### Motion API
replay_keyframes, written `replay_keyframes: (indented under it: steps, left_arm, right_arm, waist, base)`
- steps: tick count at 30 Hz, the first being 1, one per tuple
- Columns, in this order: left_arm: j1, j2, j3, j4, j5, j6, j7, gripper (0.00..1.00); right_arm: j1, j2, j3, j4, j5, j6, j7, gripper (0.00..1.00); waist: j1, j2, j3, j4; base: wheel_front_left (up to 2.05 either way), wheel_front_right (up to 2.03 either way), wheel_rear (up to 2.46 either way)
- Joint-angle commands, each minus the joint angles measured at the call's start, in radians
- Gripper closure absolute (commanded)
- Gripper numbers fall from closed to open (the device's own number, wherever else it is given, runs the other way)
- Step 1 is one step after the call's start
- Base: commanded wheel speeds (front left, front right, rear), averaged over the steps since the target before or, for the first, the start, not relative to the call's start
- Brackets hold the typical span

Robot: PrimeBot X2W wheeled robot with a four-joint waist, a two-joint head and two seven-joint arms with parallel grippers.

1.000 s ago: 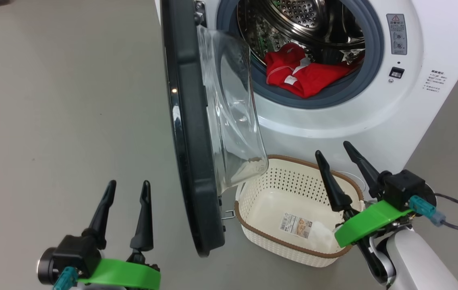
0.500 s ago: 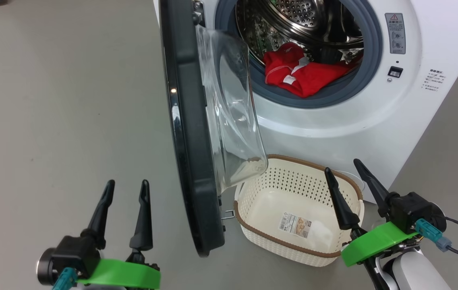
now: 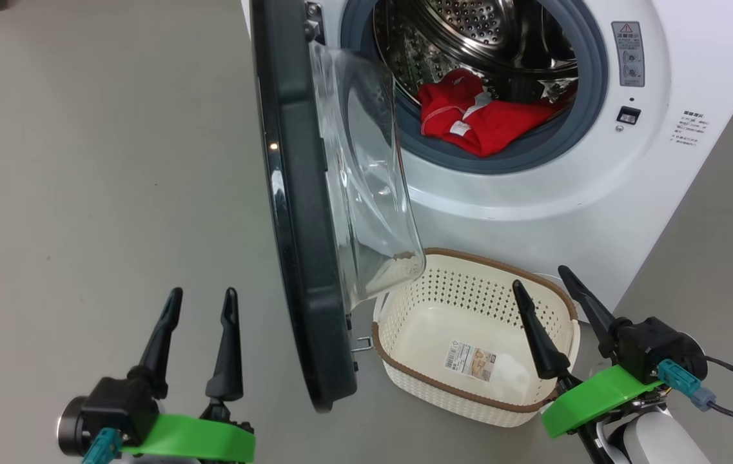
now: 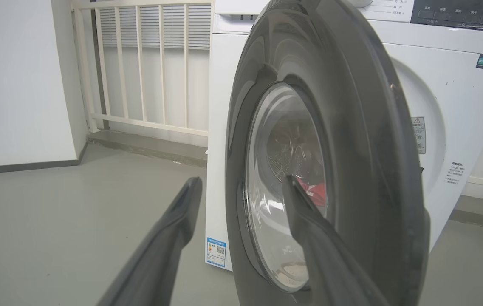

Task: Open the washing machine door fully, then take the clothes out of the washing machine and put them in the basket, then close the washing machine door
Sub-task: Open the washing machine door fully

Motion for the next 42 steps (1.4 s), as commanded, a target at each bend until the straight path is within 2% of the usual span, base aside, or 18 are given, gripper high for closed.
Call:
replay_keyframes:
  steps: [1,15,16,17,18,26,33,38,42]
  left_arm:
    - [-0.002,0.009,0.036,-0.021,0.010,-0.007,-0.008,0.00]
    - [0.003,0.004,0.032,-0.031,0.021,-0.006,-0.008,0.00]
    - [0.003,0.004,0.029,-0.030,0.022,-0.007,-0.008,0.18]
    - [0.001,0.004,0.028,-0.032,0.022,-0.008,-0.008,0.76]
    - [-0.001,0.004,0.029,-0.035,0.022,-0.007,-0.008,1.00]
    - [-0.043,0.002,0.055,-0.137,0.025,0.002,-0.008,1.00]
    - [-0.112,0.002,0.074,-0.240,0.027,-0.014,-0.008,1.00]
    - [-0.176,0.001,0.045,-0.288,0.011,-0.037,-0.008,1.00]
    - [-0.211,0.000,-0.018,-0.306,-0.027,-0.045,0.005,1.00]
  right_arm:
    - [-0.013,0.005,0.021,-0.026,0.000,0.006,-0.006,0.00]
    - [-0.016,0.005,0.024,-0.020,-0.006,0.006,-0.006,0.00]
    - [-0.017,0.005,0.024,-0.019,-0.006,0.006,-0.006,0.00]
    - [-0.017,0.005,0.025,-0.018,-0.005,0.006,-0.006,0.00]
    - [-0.018,0.005,0.026,-0.017,-0.005,0.006,-0.006,0.00]
    - [-0.023,0.005,0.026,-0.016,0.000,0.006,-0.006,0.00]
    - [-0.028,0.005,0.042,-0.012,0.014,0.006,-0.006,0.00]
    - [-0.037,0.005,0.048,-0.007,0.017,0.006,-0.006,0.00]
    - [-0.043,0.005,0.052,-0.003,0.018,0.006,-0.006,0.00]
  waist:
    - [0.0000,0.0000,0.000,0.000]
    - [0.0000,0.0000,0.009,-0.001]
    - [0.0000,0.0000,0.010,-0.002]
    - [0.0000,0.0000,0.011,-0.002]
    - [0.0000,0.0000,0.012,-0.002]
    - [0.0000,0.0000,0.014,-0.006]
    - [0.0000,0.0000,0.015,-0.013]
    - [0.0000,0.0000,0.018,-0.022]
    - [0.0000,0.0000,0.020,-0.032]
  base:
    - [0.00,0.00,0.00]
    - [0.00,0.00,0.00]
    - [0.00,0.00,0.00]
    - [0.00,0.00,0.00]
    - [0.00,0.00,0.00]
    - [0.00,0.00,0.00]
    - [0.00,0.00,0.00]
    - [0.00,0.00,0.00]
    - [0.00,0.00,0.00]
